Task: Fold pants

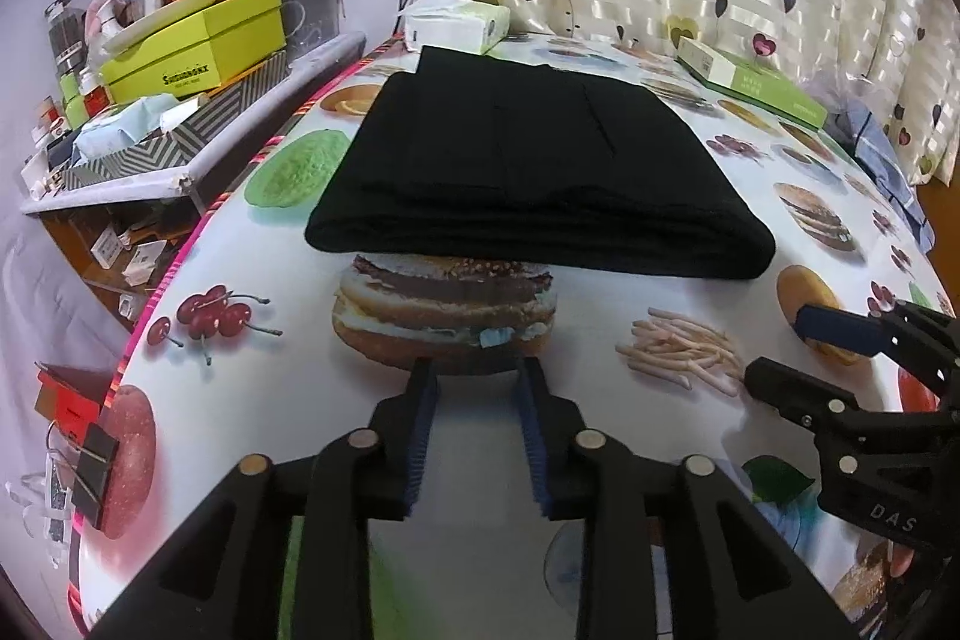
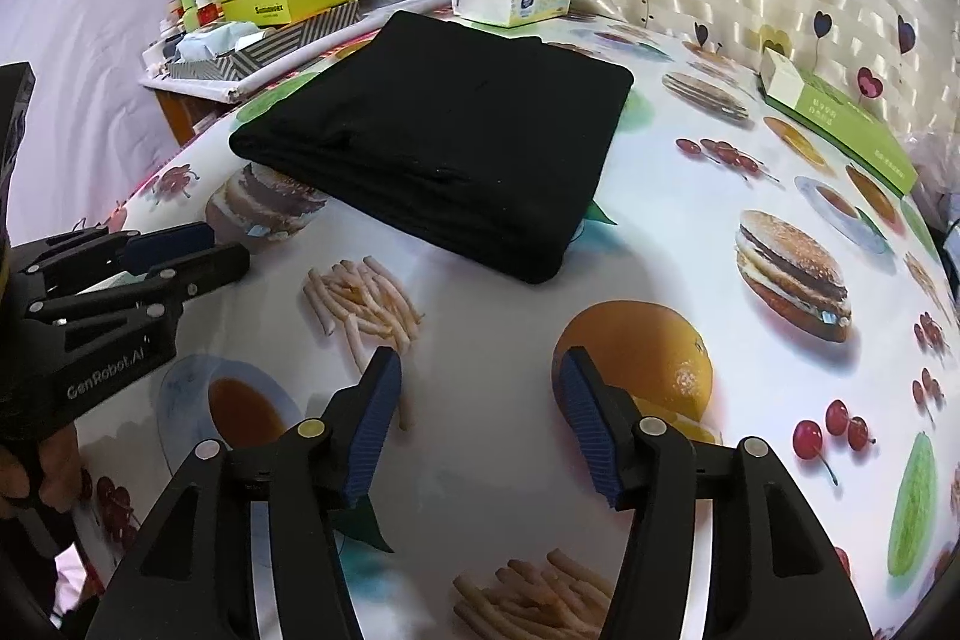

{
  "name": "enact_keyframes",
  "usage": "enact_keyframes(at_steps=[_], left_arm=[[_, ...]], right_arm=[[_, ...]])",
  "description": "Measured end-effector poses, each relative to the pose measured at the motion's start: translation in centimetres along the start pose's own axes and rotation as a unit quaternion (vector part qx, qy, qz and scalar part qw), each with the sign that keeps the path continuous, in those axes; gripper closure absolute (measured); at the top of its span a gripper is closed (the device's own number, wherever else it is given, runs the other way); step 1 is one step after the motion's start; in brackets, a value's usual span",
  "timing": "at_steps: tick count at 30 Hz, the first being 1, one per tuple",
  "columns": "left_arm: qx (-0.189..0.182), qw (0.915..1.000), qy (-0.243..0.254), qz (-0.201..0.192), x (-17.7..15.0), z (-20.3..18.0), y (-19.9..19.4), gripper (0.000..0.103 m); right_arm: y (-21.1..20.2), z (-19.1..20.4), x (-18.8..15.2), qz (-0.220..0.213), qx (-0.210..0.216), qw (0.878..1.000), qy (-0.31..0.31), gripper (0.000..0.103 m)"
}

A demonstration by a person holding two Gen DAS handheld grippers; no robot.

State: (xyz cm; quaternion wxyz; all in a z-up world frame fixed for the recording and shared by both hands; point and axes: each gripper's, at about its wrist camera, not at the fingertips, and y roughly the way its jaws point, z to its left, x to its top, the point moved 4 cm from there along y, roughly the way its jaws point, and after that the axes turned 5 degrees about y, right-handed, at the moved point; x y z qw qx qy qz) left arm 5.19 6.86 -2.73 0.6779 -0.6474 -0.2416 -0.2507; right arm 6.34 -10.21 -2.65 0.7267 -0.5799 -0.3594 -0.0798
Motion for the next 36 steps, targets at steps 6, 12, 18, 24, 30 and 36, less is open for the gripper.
enact_keyframes(at_steps=[6, 12, 18, 24, 30, 36], left_arm=[[-0.002, 1.0000, 0.004, 0.001, 0.11, -0.10, 0.03, 0.066], [0.000, 1.0000, 0.006, 0.001, 0.10, -0.10, 0.05, 0.066], [0.001, 1.0000, 0.007, 0.001, 0.11, -0.07, 0.07, 0.066], [0.001, 1.0000, 0.007, 0.001, 0.10, -0.04, 0.09, 0.065], [0.002, 1.0000, 0.007, 0.001, 0.11, -0.06, 0.10, 0.064], [0.009, 1.0000, 0.002, 0.003, -0.01, 0.60, 0.22, 0.057]], right_arm=[[0.10, 0.15, 0.04, 0.002, 0.003, 1.000, -0.003, 0.041], [0.15, 0.22, 0.05, 0.003, 0.005, 1.000, -0.005, 0.039], [0.17, 0.24, 0.06, 0.003, 0.005, 1.000, -0.005, 0.039], [0.17, 0.25, 0.06, 0.003, 0.005, 1.000, -0.005, 0.039], [0.18, 0.27, 0.05, 0.003, 0.005, 1.000, -0.005, 0.038], [0.18, 0.31, 0.04, 0.003, 0.005, 1.000, -0.005, 0.038]])
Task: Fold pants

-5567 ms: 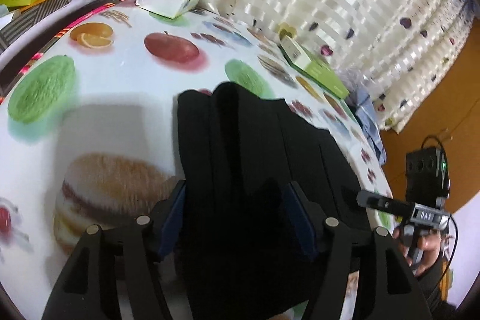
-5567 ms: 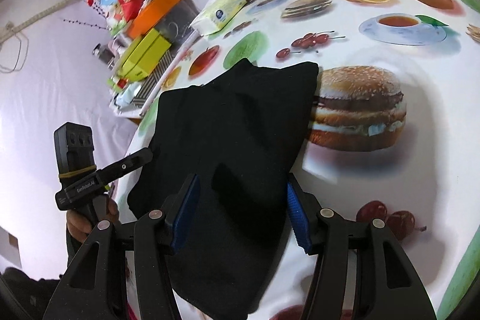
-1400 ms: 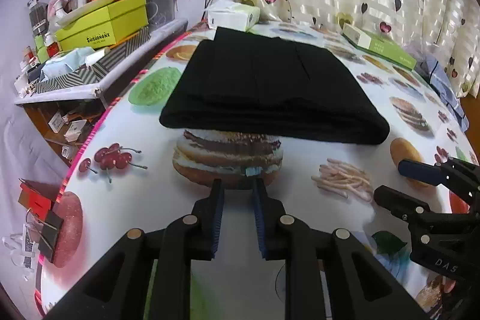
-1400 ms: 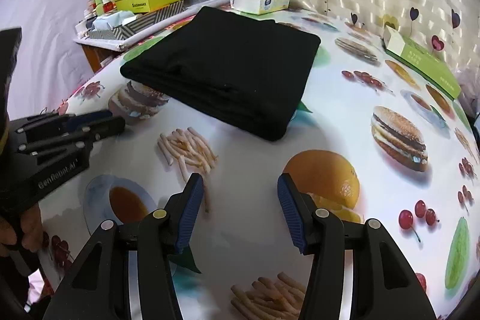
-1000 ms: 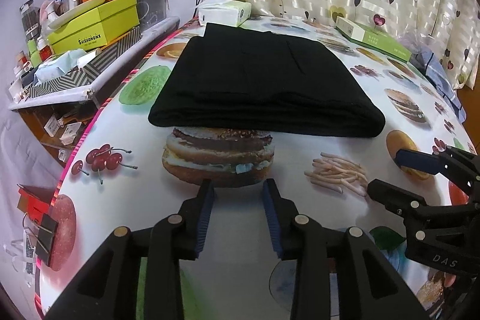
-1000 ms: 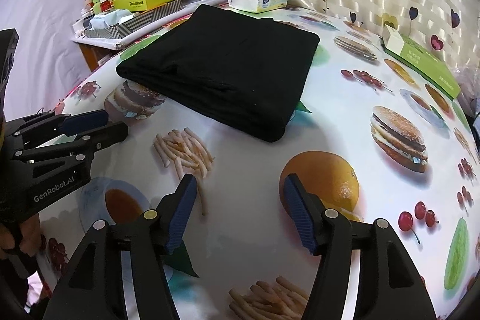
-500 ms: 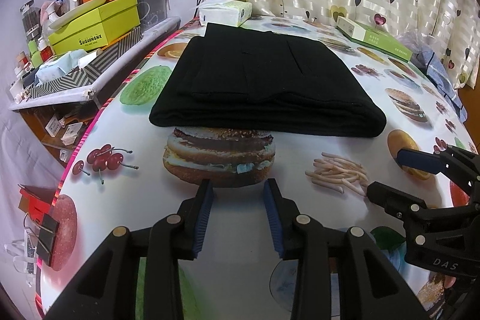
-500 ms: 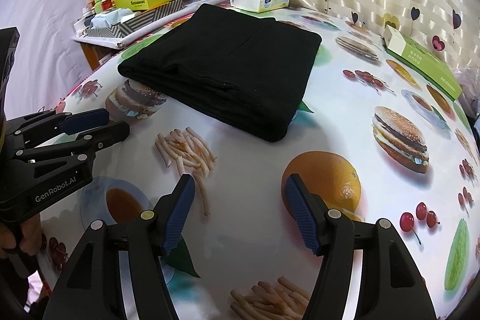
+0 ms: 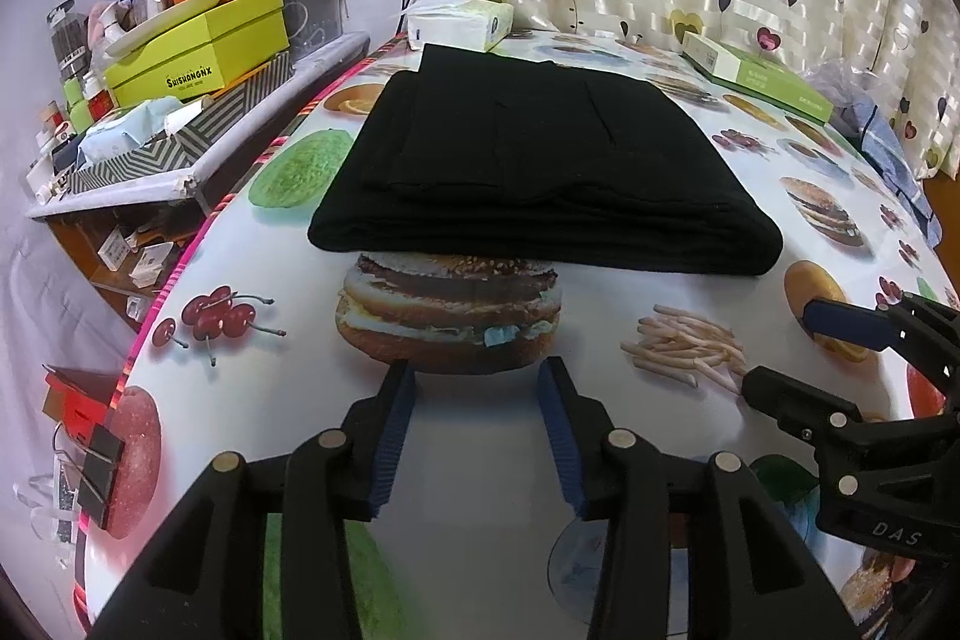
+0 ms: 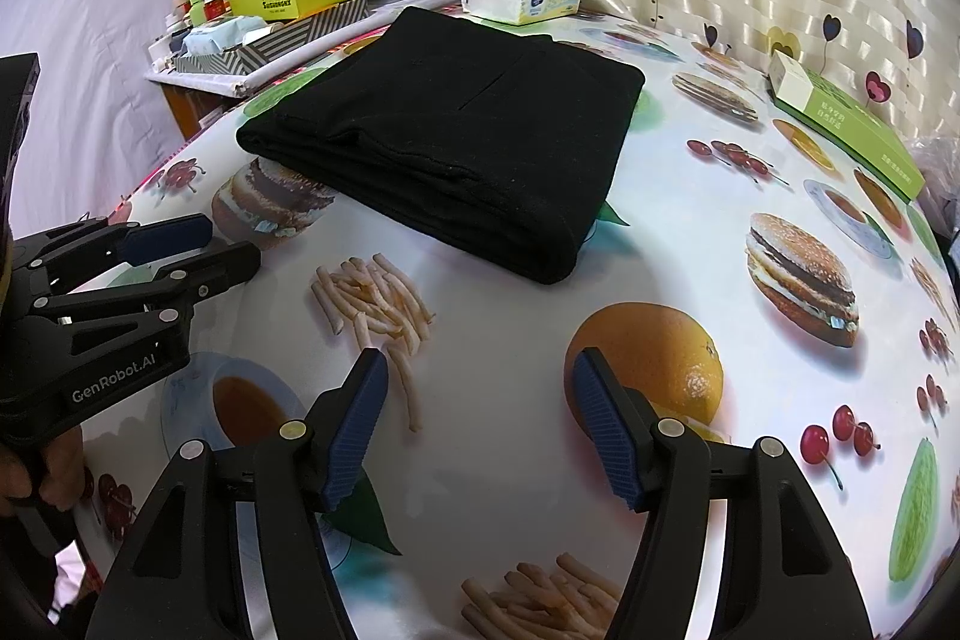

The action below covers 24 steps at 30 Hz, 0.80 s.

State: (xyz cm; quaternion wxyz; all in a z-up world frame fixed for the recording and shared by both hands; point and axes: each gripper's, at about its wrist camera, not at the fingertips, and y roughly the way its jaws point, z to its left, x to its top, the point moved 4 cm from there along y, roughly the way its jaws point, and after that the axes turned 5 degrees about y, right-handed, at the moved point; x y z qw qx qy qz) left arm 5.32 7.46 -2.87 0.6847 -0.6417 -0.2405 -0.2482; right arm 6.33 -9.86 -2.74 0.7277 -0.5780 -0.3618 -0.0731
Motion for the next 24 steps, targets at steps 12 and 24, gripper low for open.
enact_keyframes(at_steps=[12, 24], left_arm=[[0.003, 1.0000, 0.002, 0.000, 0.01, -0.06, -0.01, 0.057], [0.006, 1.0000, 0.005, 0.000, 0.01, -0.05, -0.03, 0.057]], right_arm=[[-0.01, 0.04, 0.02, 0.000, 0.000, 1.000, 0.001, 0.037], [-0.02, 0.03, 0.02, 0.000, 0.000, 1.000, 0.000, 0.037]])
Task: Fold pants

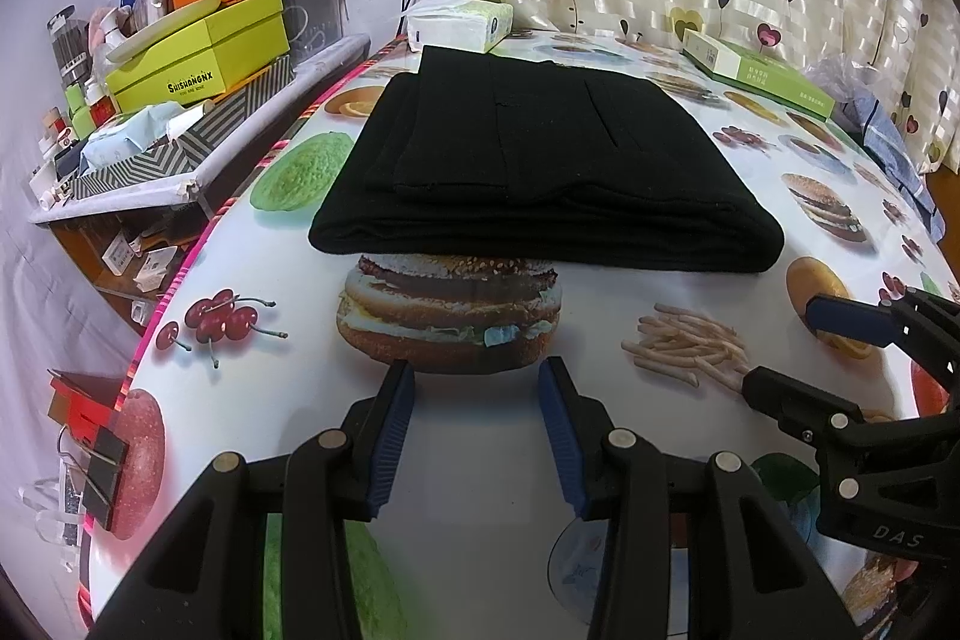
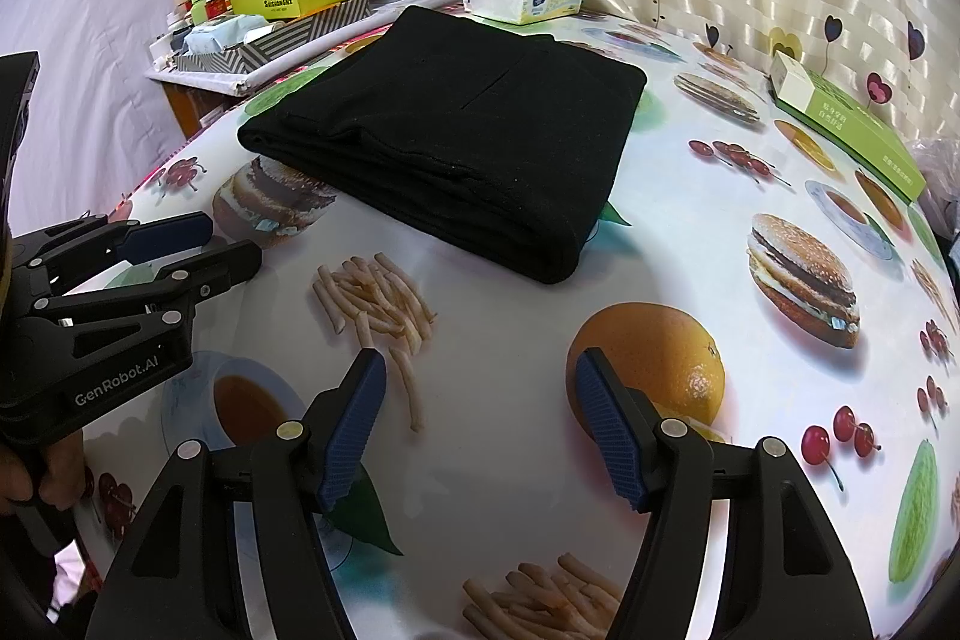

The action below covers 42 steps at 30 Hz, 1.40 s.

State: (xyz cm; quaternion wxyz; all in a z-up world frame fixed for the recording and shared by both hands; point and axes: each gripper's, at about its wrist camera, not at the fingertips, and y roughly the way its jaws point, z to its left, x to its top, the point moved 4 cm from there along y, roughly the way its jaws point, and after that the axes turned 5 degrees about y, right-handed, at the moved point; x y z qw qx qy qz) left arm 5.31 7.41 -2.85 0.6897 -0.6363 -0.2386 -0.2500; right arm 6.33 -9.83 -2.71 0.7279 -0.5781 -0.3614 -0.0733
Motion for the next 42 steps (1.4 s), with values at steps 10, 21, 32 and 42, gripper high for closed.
enact_keyframes(at_steps=[10, 21, 32, 42], left_arm=[[-0.002, 1.0000, -0.002, 0.000, -0.03, 0.13, 0.00, 0.057], [-0.002, 1.0000, -0.001, 0.000, 0.00, 0.12, 0.02, 0.057], [-0.006, 1.0000, 0.004, 0.001, 0.03, -0.51, -0.03, 0.052], [-0.007, 1.0000, 0.003, 0.001, 0.02, -0.46, -0.02, 0.052]], right_arm=[[-0.01, 0.02, 0.00, 0.000, 0.000, 1.000, 0.000, 0.036], [-0.01, 0.04, 0.00, 0.000, 0.000, 1.000, 0.000, 0.036], [-0.01, 0.05, 0.02, 0.000, 0.000, 1.000, 0.000, 0.035], [0.00, 0.04, 0.02, 0.000, 0.000, 1.000, 0.000, 0.035]])
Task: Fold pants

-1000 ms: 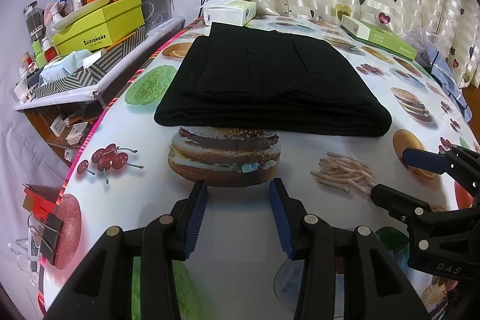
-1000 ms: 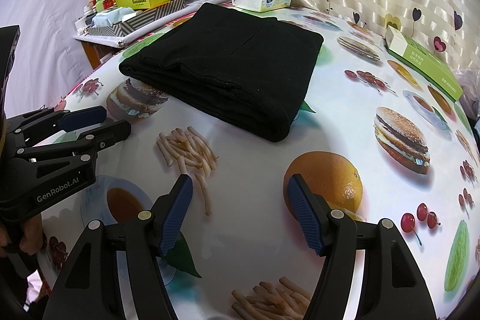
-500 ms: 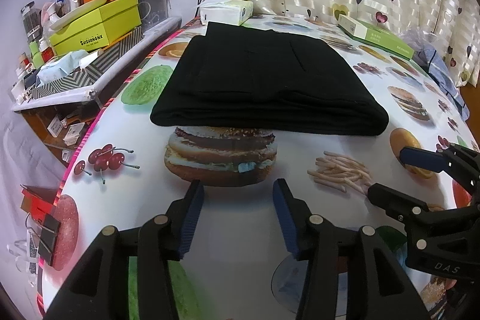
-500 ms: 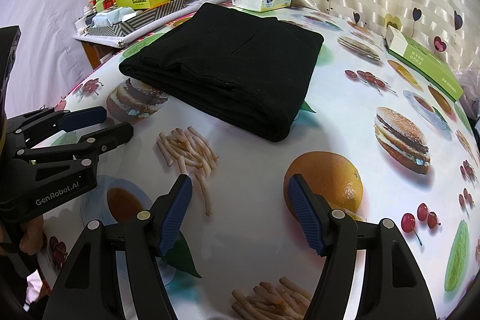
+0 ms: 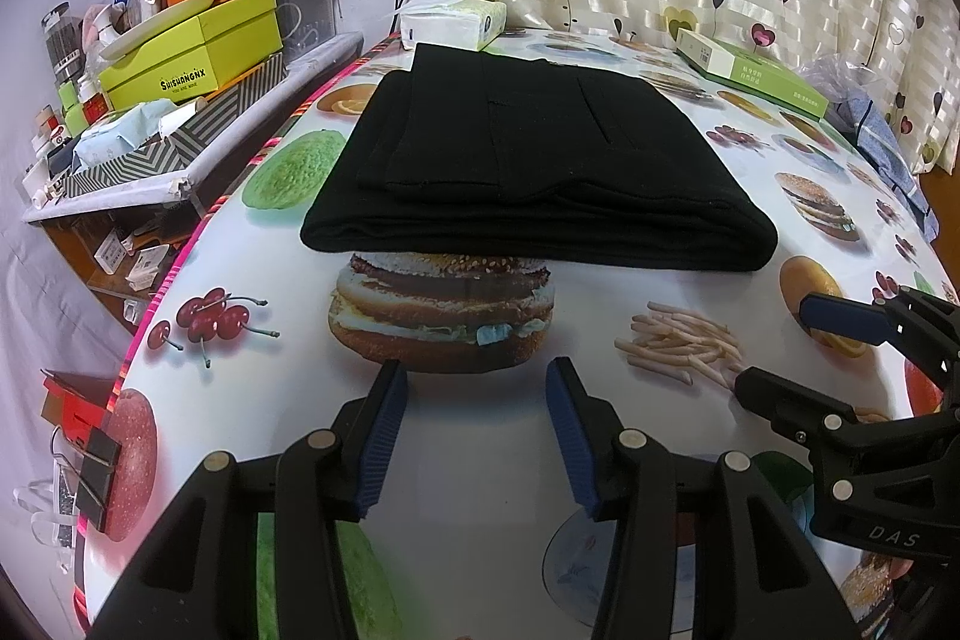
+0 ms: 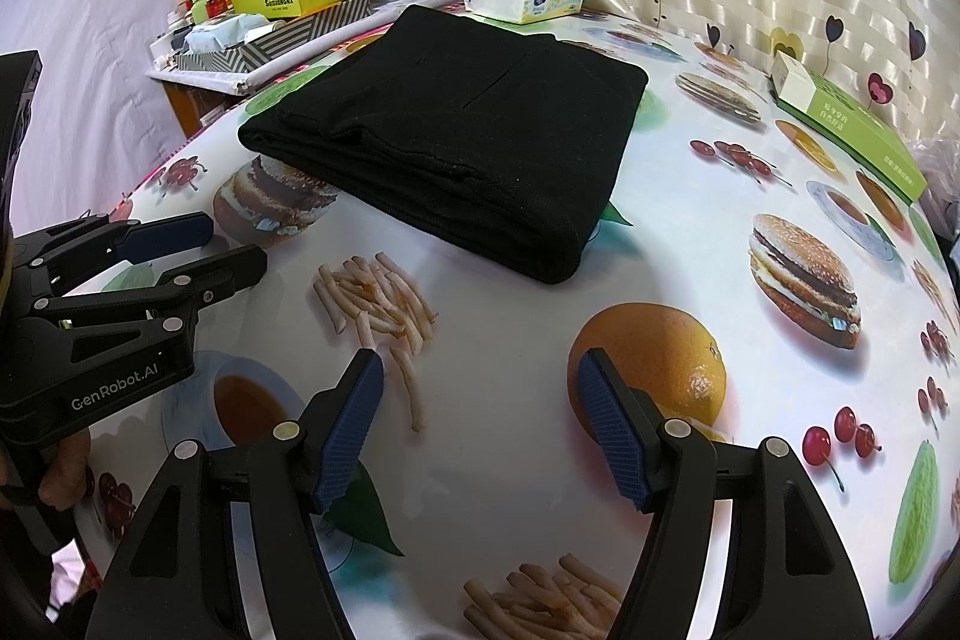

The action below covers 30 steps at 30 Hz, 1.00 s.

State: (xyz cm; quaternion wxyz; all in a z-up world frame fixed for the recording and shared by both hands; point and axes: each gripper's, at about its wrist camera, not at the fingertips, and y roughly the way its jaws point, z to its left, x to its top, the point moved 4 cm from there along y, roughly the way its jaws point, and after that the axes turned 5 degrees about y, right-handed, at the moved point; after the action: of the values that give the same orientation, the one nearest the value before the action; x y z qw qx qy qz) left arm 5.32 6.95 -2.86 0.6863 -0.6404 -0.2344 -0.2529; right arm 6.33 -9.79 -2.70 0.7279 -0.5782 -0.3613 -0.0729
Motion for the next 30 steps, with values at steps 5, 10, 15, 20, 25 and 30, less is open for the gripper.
enact_keyframes(at_steps=[5, 10, 15, 20, 25, 30], left_arm=[[0.000, 1.0000, 0.000, 0.000, 0.00, 0.02, 0.00, 0.052], [-0.001, 1.0000, -0.001, 0.000, 0.00, -0.02, 0.03, 0.051], [-0.007, 1.0000, 0.003, 0.002, 0.07, -0.36, 0.09, 0.046], [-0.007, 1.0000, 0.002, 0.002, 0.06, -0.43, 0.11, 0.046], [-0.008, 1.0000, 0.002, 0.002, 0.06, -0.36, 0.12, 0.046], [-0.008, 1.0000, 0.001, 0.002, 0.00, -0.42, 0.12, 0.046]], right_arm=[[0.01, 0.00, 0.00, 0.000, 0.000, 1.000, 0.000, 0.035], [0.02, 0.01, 0.00, 0.000, 0.000, 1.000, 0.000, 0.035], [0.02, 0.02, 0.01, 0.000, 0.000, 1.000, 0.000, 0.035], [0.02, 0.02, 0.01, 0.000, 0.000, 1.000, 0.000, 0.034], [0.01, 0.00, 0.01, 0.000, 0.000, 1.000, 0.000, 0.035], [0.02, 0.00, 0.02, 0.000, 0.000, 1.000, 0.000, 0.034]])
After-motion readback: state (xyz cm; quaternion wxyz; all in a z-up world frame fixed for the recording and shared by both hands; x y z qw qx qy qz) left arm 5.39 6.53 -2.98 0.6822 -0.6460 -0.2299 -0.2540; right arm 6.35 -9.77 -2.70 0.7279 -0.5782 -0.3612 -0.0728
